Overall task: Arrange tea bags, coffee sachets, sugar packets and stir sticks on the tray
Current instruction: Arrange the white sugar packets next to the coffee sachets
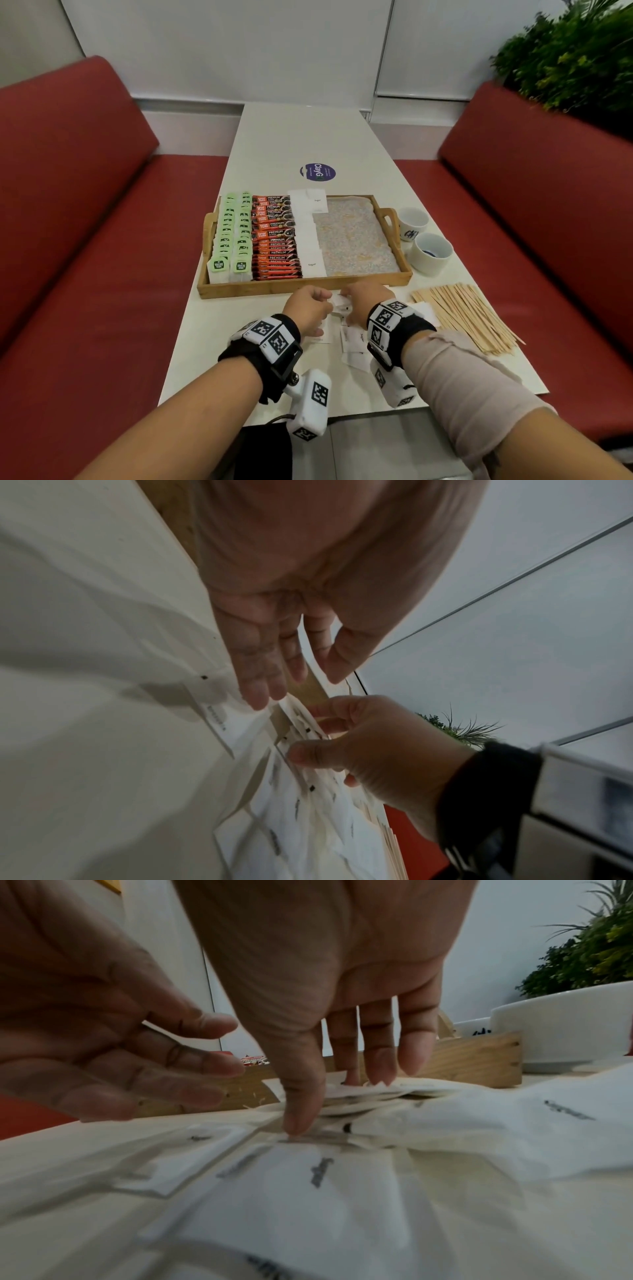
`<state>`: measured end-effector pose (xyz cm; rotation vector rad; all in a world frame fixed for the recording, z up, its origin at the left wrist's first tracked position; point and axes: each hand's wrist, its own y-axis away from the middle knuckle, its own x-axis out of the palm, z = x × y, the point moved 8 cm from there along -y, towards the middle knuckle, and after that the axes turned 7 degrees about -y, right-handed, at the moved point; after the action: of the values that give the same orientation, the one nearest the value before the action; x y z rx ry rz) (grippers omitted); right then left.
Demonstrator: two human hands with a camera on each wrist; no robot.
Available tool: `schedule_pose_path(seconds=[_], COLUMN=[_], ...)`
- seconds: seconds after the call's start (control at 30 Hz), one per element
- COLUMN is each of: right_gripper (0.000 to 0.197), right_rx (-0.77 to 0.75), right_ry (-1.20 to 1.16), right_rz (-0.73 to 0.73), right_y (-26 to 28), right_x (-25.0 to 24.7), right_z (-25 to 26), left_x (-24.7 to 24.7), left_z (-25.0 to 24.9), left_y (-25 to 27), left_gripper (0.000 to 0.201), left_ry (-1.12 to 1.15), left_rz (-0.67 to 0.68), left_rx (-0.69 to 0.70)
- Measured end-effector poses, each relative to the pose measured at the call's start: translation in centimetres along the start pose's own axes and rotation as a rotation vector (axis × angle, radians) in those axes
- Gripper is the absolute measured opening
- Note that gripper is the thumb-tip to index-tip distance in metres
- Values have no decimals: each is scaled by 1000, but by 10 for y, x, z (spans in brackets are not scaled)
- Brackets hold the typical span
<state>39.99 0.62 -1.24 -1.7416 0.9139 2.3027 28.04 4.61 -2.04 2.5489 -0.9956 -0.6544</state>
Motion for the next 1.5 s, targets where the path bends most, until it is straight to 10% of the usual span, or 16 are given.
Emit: schedule_pose_path(seconds=[0.67, 0.97, 1.5], right_gripper=[23, 16, 11], right_rx=[-203, -102, -192], right_ry=[307, -174, -842], right_rz=[-144, -295, -186], right_y=[11, 18, -6], right_x=[-13, -52, -55], right_z=[18, 2, 16], left_x=[-5, 3, -13], left_z=[4, 5, -26], left_y=[-3, -2, -19], left_gripper=[16, 48, 29], left_ry=[94, 416, 597], left_rz=[8, 131, 182], left_rx=[-21, -131, 110])
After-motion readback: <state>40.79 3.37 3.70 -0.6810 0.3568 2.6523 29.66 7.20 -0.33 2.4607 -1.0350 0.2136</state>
